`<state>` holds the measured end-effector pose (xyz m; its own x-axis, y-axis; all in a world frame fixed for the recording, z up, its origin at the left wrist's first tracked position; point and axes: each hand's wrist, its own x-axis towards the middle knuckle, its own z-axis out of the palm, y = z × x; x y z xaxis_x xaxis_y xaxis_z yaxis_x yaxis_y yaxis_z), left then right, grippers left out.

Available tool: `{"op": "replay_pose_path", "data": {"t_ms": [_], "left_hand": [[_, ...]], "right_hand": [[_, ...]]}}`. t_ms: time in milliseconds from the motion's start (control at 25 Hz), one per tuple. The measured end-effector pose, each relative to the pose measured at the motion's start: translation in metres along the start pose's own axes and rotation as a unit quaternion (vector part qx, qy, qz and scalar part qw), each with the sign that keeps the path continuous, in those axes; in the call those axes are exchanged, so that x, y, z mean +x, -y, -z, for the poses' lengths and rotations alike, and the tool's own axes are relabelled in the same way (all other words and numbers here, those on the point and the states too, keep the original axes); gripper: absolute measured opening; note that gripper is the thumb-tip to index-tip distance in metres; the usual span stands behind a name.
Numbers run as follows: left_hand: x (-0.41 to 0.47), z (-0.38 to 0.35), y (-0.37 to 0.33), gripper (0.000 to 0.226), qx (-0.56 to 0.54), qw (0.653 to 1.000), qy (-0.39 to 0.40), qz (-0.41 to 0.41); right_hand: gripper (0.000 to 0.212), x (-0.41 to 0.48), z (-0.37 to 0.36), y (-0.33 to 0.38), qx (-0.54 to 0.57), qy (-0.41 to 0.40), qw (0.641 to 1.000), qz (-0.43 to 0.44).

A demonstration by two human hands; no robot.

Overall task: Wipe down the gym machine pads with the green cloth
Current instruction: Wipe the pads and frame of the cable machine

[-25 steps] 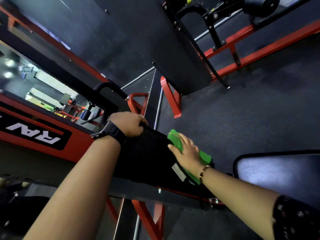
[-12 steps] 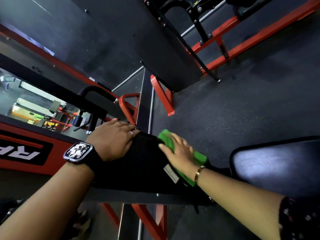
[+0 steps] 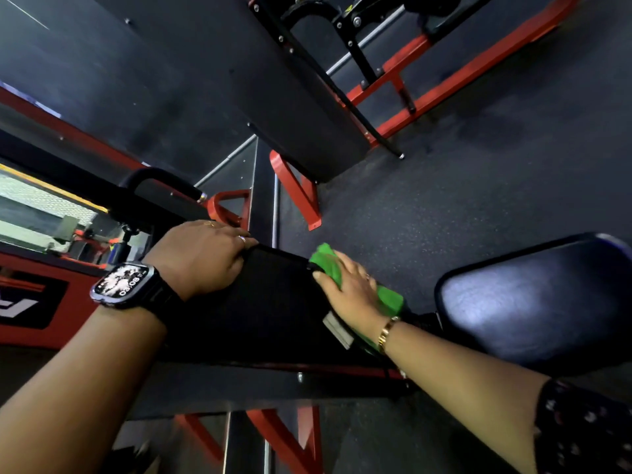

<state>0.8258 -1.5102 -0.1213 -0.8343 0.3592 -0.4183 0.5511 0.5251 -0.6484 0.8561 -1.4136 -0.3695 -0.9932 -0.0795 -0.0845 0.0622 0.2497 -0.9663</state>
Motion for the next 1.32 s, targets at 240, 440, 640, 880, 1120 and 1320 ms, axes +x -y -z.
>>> {"op": "replay_pose_path", "data": {"t_ms": [240,440,640,880,1120,1320], "left_hand": [[-0.002,0.009,-0.003,0.054,0.005,1.0,0.029,0.01],[-0.002,0.008,-0.004,0.044,-0.004,1.0,0.021,0.017],[-0.002,0.006,-0.003,0.049,0.006,1.0,0.026,0.013],[-0.001,0.008,-0.003,0.042,-0.008,0.999,0.025,0.019],[-0.001,0.006,-0.002,0.045,0.006,0.999,0.026,0.019],[-0.002,0.009,-0.004,0.044,-0.001,1.0,0.017,0.026]], "right_hand": [[0.057,-0.002,0.007,-0.039,0.027,-0.01,1.0,0.01],[0.066,-0.001,0.0,0.007,0.011,-0.015,1.0,0.021],[0.068,0.01,0.004,0.027,0.015,0.002,0.983,0.184],[0.078,-0.01,-0.003,-0.035,0.012,-0.048,0.998,0.025],[0.061,0.027,0.004,-0.046,-0.015,0.017,1.0,0.021],[0.069,-0.026,-0.011,-0.128,0.18,-0.04,0.947,-0.264]]}}
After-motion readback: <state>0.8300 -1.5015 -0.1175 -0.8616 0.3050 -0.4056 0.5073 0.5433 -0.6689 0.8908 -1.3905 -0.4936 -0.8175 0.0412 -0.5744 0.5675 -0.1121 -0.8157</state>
